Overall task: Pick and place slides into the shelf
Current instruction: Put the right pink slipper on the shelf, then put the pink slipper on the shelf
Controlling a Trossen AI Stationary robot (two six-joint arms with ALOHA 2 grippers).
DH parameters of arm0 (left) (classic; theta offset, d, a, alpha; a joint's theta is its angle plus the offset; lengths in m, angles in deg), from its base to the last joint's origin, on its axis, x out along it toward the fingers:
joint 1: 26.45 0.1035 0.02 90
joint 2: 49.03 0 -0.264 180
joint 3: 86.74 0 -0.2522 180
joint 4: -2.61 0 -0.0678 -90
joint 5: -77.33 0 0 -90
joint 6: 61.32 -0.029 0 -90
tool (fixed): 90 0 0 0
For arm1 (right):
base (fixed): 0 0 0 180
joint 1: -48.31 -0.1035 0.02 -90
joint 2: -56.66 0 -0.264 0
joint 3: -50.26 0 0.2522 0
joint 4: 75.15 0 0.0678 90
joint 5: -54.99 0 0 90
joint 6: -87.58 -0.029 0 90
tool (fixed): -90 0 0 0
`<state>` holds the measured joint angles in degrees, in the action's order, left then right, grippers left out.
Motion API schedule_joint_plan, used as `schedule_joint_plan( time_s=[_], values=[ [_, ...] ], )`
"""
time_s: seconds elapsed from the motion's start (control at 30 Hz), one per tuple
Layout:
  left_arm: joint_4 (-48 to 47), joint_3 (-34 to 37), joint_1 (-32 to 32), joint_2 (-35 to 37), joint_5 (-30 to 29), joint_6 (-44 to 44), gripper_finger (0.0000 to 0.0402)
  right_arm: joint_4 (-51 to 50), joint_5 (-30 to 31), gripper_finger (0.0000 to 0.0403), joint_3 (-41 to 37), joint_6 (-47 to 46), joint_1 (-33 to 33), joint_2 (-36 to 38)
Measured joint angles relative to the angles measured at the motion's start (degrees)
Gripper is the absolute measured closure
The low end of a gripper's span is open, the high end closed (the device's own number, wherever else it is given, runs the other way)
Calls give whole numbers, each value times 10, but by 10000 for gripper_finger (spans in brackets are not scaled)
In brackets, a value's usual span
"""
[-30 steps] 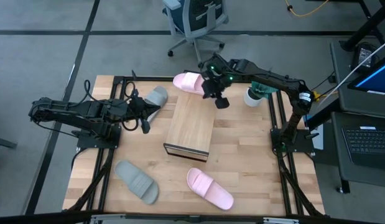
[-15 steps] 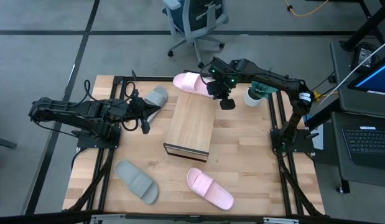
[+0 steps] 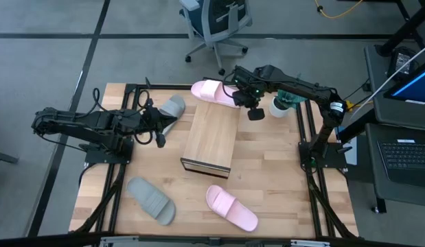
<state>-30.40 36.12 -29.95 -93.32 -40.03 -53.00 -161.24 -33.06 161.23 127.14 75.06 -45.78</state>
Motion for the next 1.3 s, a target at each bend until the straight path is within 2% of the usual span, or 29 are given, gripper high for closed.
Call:
schedule_joint_plan(
  time_s=[0.3, 0.5, 0.9, 1.03, 1.2, 1.3],
  values=[
    [0, 0, 0, 0, 0, 0, 401, 11, 6, 403, 0, -1, 1, 0],
    [0, 0, 0, 0, 0, 0, 401, 59, 6, 403, 0, -1, 1, 0],
    [0, 0, 0, 0, 0, 0, 401, 57, 15, 403, 0, -1, 1, 0],
    [0, 0, 0, 0, 0, 0, 401, 43, 11, 403, 0, -1, 1, 0],
    [0, 0, 0, 0, 0, 0, 401, -6, -34, 403, 10, -9, 1, 0],
    [0, 0, 0, 0, 0, 0, 401, -25, -40, 403, 29, -33, -2, 0]
  ],
)
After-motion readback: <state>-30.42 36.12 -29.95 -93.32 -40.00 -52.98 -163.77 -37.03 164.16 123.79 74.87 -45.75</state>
